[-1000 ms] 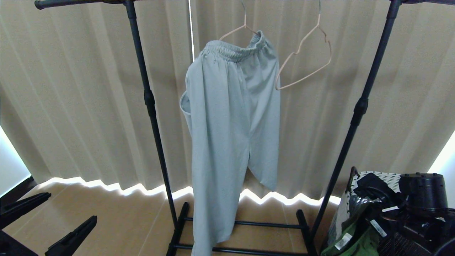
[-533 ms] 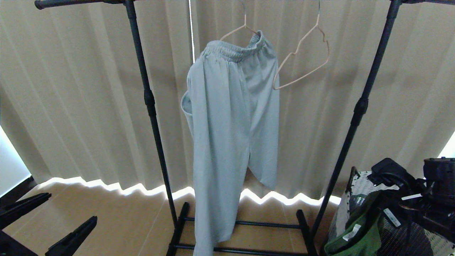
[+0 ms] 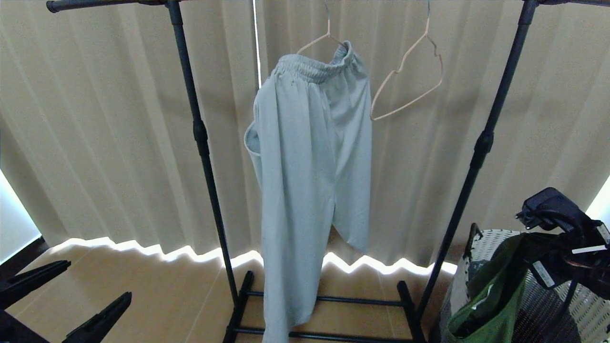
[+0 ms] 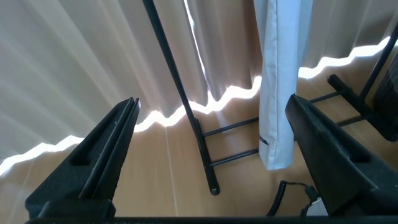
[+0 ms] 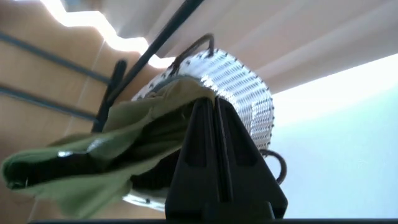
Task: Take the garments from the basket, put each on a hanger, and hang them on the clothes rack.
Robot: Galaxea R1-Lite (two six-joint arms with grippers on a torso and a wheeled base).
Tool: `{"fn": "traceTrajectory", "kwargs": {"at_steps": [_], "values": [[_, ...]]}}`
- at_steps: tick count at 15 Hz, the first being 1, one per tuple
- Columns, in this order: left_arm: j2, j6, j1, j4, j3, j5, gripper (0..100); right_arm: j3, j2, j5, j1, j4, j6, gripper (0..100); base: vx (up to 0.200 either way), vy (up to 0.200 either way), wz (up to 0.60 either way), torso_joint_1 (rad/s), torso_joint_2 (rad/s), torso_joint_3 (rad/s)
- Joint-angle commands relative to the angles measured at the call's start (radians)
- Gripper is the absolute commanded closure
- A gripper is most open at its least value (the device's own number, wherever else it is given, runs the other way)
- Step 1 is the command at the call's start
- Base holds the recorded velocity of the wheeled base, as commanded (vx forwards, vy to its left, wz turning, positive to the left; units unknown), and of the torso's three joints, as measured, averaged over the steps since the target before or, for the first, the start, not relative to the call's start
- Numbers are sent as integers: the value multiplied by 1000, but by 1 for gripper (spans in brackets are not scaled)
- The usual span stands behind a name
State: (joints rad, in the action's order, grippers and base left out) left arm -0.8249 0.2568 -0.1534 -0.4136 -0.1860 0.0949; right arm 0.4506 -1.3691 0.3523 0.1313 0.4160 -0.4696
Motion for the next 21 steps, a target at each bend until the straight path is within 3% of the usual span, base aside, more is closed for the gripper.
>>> {"fn": "traceTrajectory", "kwargs": {"at_steps": [1, 5, 9, 14, 18, 21], "values": [[-5, -1, -31, -1, -4, 0, 0, 14, 35, -1, 45, 3, 35, 100, 0, 0, 0, 0, 0, 0], [-19, -2, -210, -2, -9, 0, 0, 63, 76, -7, 143, 1, 95, 100, 0, 0, 0, 0, 0, 0], [-115, -1, -359, -2, -125, 0, 0, 145, 78, -32, 278, 4, 209, 100, 0, 0, 0, 0, 0, 0], [-341, -1, -528, -4, -294, -1, 0, 189, 81, -93, 318, 6, 259, 100, 0, 0, 0, 0, 0, 0], [-508, -5, -584, -4, -403, -3, 0, 200, 88, -145, 353, 7, 276, 100, 0, 0, 0, 0, 0, 0], [-737, -44, -661, -60, -507, -3, 0, 212, 88, -148, 410, 7, 359, 100, 0, 0, 0, 0, 0, 0]]}}
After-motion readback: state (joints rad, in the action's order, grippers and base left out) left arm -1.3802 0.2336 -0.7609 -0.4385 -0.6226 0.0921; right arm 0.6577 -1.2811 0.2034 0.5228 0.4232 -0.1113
